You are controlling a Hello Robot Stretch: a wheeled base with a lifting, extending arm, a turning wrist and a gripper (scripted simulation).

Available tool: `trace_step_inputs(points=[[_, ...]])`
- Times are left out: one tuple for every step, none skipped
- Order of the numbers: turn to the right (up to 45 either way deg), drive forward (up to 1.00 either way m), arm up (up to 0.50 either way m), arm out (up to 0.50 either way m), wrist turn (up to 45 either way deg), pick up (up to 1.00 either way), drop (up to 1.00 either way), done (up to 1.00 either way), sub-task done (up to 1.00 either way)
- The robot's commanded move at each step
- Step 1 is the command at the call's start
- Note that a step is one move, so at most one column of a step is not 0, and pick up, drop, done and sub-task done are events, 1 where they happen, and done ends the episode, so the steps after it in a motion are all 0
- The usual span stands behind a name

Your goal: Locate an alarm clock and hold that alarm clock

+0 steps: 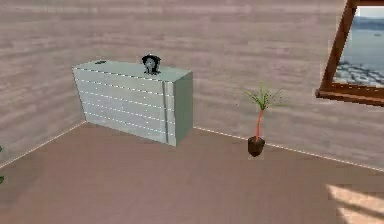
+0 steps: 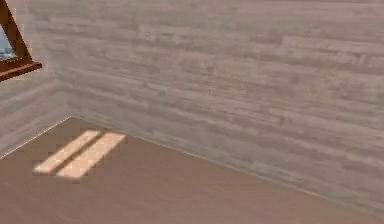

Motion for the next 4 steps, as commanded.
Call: trace_step_inputs(points=[[0.0, 1.00, 0.00, 0.00, 0.0, 0.00, 0.00, 0.00, 0.00], [-9.0, 0.00, 0.00, 0.00, 0.0, 0.00, 0.00, 0.00, 0.00], [0.0, 0.25, 0.00, 0.00, 0.0, 0.00, 0.00, 0.00, 0.00], [-45.0, 0.00, 0.00, 0.00, 0.0, 0.00, 0.00, 0.00, 0.00]])
